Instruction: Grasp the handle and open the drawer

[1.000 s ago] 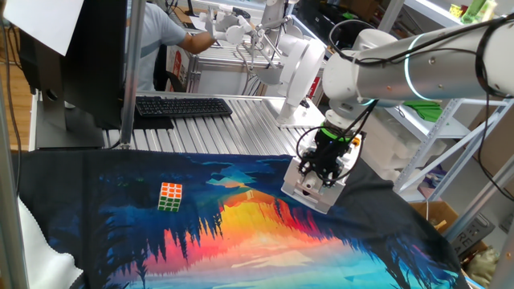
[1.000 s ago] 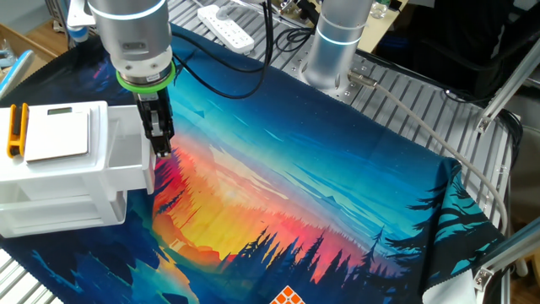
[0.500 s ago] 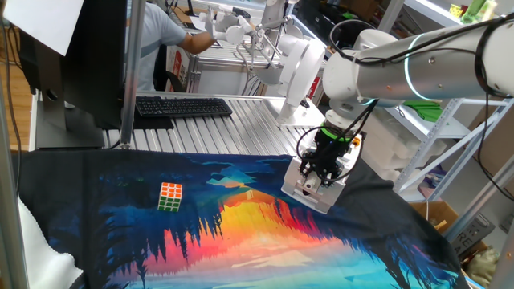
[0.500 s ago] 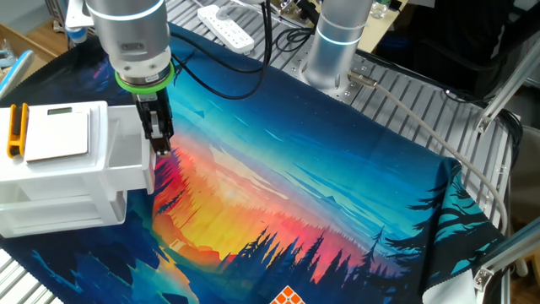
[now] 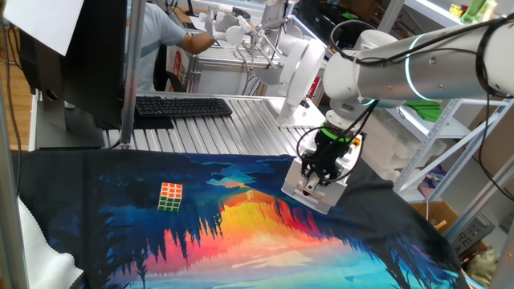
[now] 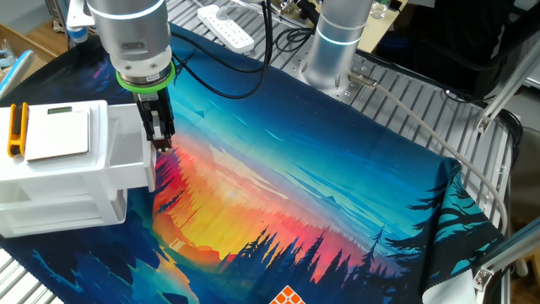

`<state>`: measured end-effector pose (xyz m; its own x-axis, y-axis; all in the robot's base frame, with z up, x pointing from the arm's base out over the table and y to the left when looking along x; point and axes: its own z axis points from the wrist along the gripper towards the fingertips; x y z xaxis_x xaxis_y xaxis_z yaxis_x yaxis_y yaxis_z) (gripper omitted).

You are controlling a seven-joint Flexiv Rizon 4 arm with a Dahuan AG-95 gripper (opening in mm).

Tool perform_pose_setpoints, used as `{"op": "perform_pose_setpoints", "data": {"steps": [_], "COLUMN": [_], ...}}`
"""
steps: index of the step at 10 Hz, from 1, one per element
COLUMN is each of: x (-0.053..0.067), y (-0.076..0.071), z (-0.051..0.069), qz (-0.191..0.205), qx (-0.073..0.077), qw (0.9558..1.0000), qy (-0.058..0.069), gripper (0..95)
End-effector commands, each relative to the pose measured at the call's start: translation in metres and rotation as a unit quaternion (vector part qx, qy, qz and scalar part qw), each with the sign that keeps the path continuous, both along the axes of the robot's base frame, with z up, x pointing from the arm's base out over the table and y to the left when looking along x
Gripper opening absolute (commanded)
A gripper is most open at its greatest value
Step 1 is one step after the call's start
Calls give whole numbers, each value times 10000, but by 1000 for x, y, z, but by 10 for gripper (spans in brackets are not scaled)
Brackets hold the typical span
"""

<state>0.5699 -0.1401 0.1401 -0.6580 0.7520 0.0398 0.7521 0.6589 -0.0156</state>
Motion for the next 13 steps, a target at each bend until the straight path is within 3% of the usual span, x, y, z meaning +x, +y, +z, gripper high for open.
{"op": "perform_pose_setpoints", "data": {"steps": [1, 8, 11, 13], "x": [0, -4, -13, -16], "y": [0, 5, 13, 16], "z": [-1, 2, -2, 3], "qz": [-7, -46, -132, -164], "qx": [9, 45, 43, 88], "qw": [10000, 10000, 9999, 9998], "qy": [15, 64, 57, 99], "gripper": [0, 0, 0, 0]}}
